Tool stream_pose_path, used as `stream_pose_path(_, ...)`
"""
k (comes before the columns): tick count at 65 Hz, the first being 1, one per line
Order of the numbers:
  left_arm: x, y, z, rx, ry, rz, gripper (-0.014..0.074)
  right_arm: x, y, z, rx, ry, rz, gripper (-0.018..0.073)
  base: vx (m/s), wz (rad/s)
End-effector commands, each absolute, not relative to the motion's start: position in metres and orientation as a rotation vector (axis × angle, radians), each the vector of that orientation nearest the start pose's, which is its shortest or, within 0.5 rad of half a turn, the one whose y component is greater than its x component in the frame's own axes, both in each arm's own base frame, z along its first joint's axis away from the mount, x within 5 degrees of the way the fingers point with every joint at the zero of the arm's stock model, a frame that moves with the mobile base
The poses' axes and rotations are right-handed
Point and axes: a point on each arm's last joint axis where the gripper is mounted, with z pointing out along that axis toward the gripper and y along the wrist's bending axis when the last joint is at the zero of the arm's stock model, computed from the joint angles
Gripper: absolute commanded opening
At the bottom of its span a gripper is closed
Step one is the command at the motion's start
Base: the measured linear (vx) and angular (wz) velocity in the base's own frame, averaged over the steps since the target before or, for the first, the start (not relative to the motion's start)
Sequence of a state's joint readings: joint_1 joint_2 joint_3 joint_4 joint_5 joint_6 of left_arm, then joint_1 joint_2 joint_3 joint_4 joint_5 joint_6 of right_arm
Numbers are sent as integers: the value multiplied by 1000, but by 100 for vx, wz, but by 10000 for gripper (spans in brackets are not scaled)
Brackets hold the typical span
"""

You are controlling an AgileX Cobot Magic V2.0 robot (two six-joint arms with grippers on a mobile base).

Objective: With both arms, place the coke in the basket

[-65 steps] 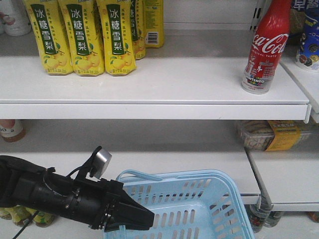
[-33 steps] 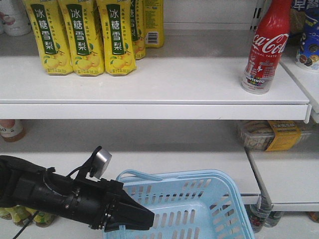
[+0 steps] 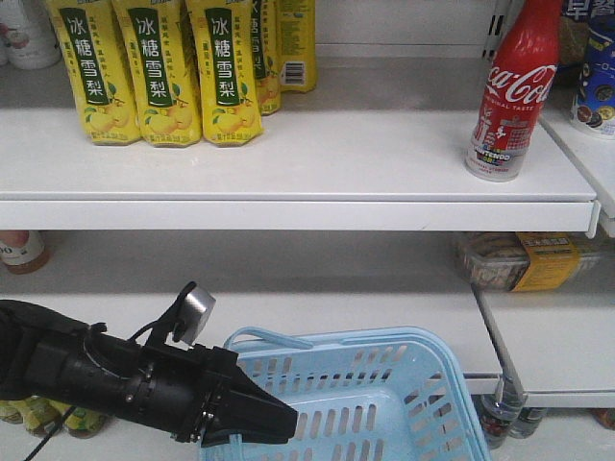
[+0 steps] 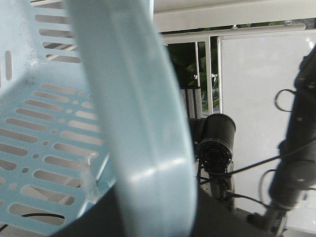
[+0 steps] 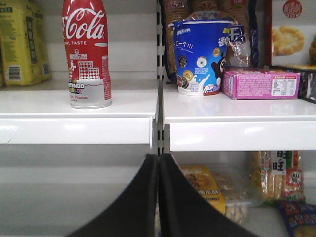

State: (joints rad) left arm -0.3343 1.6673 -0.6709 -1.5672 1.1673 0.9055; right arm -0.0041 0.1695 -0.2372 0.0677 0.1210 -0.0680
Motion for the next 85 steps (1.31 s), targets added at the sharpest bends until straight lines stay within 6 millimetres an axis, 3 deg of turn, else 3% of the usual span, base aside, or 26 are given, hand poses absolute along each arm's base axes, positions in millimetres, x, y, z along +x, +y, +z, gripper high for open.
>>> stream_pose_path(1, 217, -167, 212, 169, 2408, -1981, -6, 75, 0, 300, -40, 1626, -37, -10, 0, 0)
stream_pose_path(9, 217, -167, 212, 169, 2408, -1981, -6, 92, 0, 312, -62, 1748, -45, -10, 0, 0)
stream_pose_path(23, 217, -167, 212, 167, 2407, -1982, -6, 110, 0, 314, -44, 1749, -28, -10, 0, 0)
stream_pose_path(49, 217, -167, 212, 167, 2407, -1982, -6, 114, 0, 320, -39, 1679, -34, 37, 0, 0)
stream_pose_path(61, 217, -167, 212, 167, 2407, -1982, -6, 114, 0, 321, -38, 1674, -34, 200, 0, 0)
stream_pose_path(75, 217, -167, 212, 167, 2407, -1982, -6, 114, 0, 321, -38, 1674, -34, 479, 0, 0)
stream_pose_path(85, 217, -167, 212, 167, 2407, -1982, -6, 114, 0, 321, -38, 1669, -34, 620, 0, 0)
